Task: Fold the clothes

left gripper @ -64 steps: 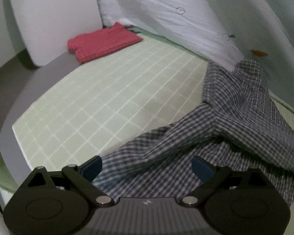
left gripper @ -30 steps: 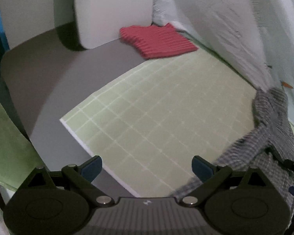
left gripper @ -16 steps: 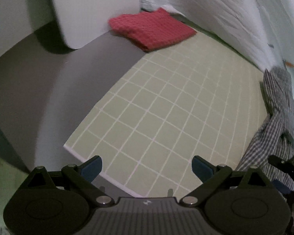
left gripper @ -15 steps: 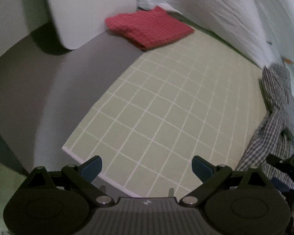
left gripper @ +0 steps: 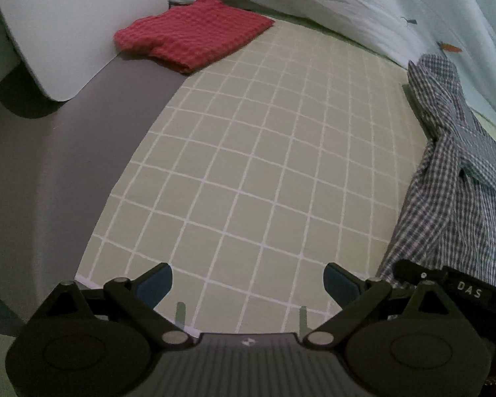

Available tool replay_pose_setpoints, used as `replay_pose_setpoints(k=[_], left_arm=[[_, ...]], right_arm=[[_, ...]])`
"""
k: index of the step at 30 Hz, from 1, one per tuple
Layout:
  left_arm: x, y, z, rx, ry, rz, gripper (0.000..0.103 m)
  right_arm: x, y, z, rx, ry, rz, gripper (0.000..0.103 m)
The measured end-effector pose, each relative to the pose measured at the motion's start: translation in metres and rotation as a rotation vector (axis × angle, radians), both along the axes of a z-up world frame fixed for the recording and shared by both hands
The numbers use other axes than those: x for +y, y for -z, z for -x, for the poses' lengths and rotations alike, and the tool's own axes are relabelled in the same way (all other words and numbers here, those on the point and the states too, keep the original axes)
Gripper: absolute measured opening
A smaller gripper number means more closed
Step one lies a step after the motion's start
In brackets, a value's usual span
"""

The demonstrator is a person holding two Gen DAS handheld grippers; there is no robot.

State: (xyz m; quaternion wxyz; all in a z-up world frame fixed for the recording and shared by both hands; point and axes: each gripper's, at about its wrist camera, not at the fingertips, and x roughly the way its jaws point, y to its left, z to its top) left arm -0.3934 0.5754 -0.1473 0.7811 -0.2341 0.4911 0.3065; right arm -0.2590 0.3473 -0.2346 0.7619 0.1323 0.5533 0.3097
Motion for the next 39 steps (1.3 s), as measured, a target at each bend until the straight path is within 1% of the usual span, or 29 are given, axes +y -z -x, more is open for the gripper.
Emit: replay_pose_setpoints(k=[1, 2, 5, 15, 21, 24, 29, 34, 36, 39], left_arm=[[-0.002, 0.000, -0.001, 0.001, 0.006, 0.000, 0.097], [-0.003, 0.001, -0.002, 0.003, 0.012, 0.000, 0.097], [-0.009, 0.001, -0.007, 0.006, 0.028, -0.001, 0.097], [-0.048, 0.005, -0.038, 0.023, 0.094, 0.010, 0.098], [-0.080, 0.007, -0.058, 0.032, 0.127, 0.018, 0.098], [-0.097, 0.009, -0.069, 0.041, 0.135, 0.030, 0.098], [-0.125, 0.016, -0.085, 0.065, 0.161, 0.047, 0.098], [-0.143, 0.024, -0.096, 0.086, 0.166, 0.066, 0.098], [-0.148, 0.028, -0.099, 0.095, 0.165, 0.076, 0.098], [-0.153, 0.035, -0.102, 0.111, 0.163, 0.090, 0.098]], right_arm=[[0.000, 0.001, 0.000, 0.000, -0.005, -0.002, 0.030], [-0.002, 0.001, 0.000, 0.005, -0.003, -0.005, 0.017], [-0.010, -0.001, -0.001, 0.008, 0.008, -0.024, 0.005], [-0.047, -0.015, -0.006, -0.008, 0.001, -0.066, 0.004], [-0.074, -0.033, -0.020, -0.038, -0.022, -0.087, 0.004], [-0.090, -0.042, -0.030, -0.057, -0.032, -0.082, 0.003], [-0.117, -0.050, -0.049, -0.083, -0.036, -0.041, 0.003], [-0.138, -0.059, -0.065, -0.115, -0.014, 0.007, 0.003], [-0.142, -0.059, -0.070, -0.126, -0.016, 0.035, 0.004], [-0.141, -0.049, -0.075, -0.135, -0.032, 0.111, 0.004]])
